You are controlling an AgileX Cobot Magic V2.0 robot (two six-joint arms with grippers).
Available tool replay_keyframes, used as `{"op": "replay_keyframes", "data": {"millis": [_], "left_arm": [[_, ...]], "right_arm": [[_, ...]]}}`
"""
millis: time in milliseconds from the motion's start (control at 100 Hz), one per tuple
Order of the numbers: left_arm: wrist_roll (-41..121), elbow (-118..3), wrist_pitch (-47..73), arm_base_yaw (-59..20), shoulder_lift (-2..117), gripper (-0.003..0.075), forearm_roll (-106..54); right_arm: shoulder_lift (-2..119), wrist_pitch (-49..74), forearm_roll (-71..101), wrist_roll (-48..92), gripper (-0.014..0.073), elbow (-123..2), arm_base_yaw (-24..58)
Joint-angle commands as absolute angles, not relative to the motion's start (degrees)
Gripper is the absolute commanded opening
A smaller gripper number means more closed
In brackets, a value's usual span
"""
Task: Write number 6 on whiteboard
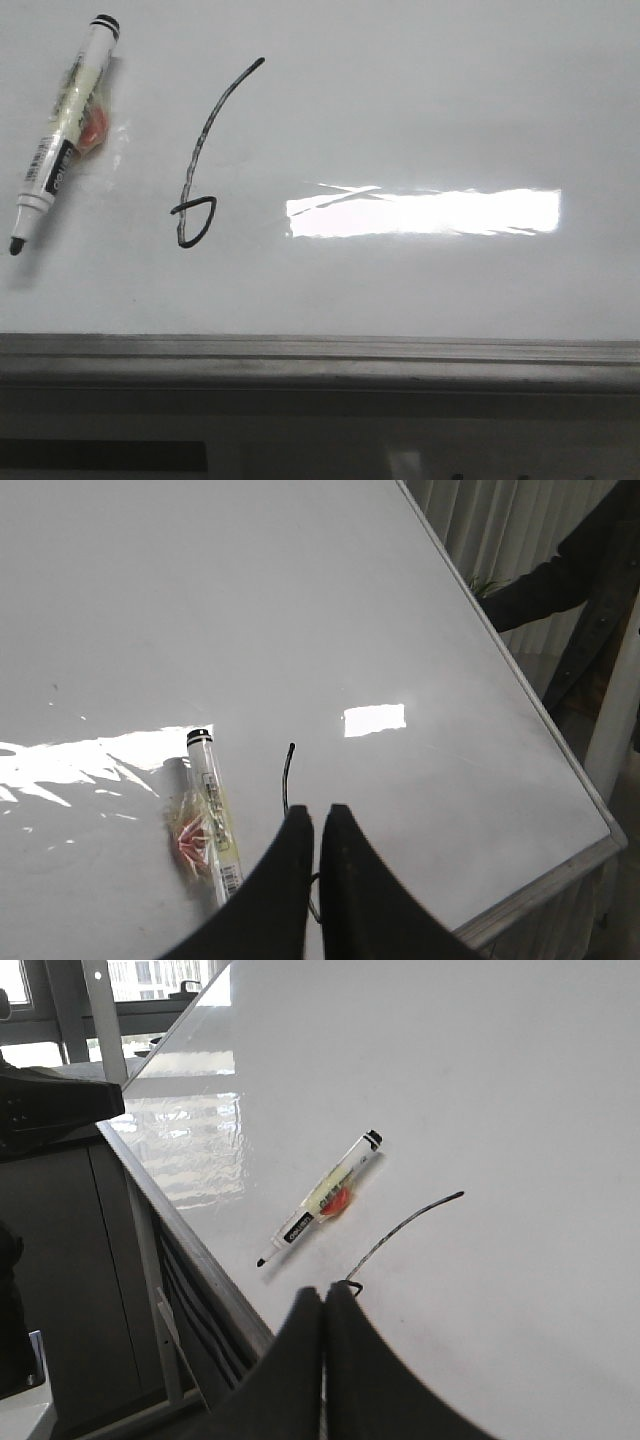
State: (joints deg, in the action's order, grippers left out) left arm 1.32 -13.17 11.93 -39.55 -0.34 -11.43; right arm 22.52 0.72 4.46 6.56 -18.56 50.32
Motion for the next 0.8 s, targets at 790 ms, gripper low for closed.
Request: {"op": "replay_keyframes", "data": {"millis": [790], "left_arm": [[1.5, -6.8, 8.2, -26.1, -1.9, -0.0020, 0.6]], "right_arm": [[18.3, -4.5, 3.9, 7.2, -0.0065, -13.5, 50.3]]}}
